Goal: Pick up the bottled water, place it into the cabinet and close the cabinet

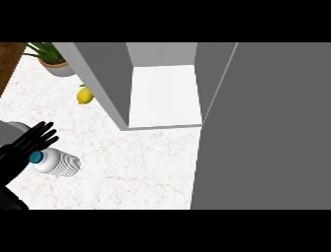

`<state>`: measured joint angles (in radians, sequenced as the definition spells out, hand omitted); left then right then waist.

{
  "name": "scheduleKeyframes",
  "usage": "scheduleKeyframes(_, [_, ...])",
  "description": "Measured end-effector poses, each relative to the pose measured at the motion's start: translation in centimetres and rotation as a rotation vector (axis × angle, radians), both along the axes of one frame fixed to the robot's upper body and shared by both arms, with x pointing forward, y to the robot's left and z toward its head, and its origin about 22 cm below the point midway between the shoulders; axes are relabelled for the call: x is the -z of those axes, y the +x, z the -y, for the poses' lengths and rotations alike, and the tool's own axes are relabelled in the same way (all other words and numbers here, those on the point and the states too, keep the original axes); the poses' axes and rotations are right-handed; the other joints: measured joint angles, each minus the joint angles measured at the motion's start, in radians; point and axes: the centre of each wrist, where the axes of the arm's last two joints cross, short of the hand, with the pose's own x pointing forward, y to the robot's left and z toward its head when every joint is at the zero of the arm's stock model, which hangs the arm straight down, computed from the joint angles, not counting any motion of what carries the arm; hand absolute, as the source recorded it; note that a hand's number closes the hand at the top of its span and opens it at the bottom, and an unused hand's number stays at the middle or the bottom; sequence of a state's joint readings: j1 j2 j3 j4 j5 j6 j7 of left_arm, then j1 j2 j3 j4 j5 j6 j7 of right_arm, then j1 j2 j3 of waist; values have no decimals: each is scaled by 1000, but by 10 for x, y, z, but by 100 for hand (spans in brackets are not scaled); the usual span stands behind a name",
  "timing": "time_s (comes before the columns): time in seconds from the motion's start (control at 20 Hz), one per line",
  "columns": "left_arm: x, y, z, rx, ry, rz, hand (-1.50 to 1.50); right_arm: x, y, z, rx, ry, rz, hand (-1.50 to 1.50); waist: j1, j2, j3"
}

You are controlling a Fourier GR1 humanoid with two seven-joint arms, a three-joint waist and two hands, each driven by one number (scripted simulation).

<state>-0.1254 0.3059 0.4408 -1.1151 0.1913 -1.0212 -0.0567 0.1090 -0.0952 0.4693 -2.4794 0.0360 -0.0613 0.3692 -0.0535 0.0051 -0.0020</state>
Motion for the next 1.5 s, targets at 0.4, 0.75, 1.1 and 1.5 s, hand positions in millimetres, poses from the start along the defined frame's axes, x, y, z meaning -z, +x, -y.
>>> scheduleKeyframes(0.4, [39,12,17,-44,-8,-28,-150,-1,1,2,20,-10,0,-150,7,2,-5])
scheduleKeyframes(0.75, [64,18,30,-114,-7,-12,-150,1,-1,1,19,-7,-5,-150,7,3,-5])
scheduleKeyframes(1.1, [70,34,43,-97,-27,1,150,2,-3,0,14,-14,-9,-150,8,2,-4])
scheduleKeyframes(1.5, [66,42,70,-16,68,199,150,4,-3,2,29,-18,-15,-150,19,-3,-3])
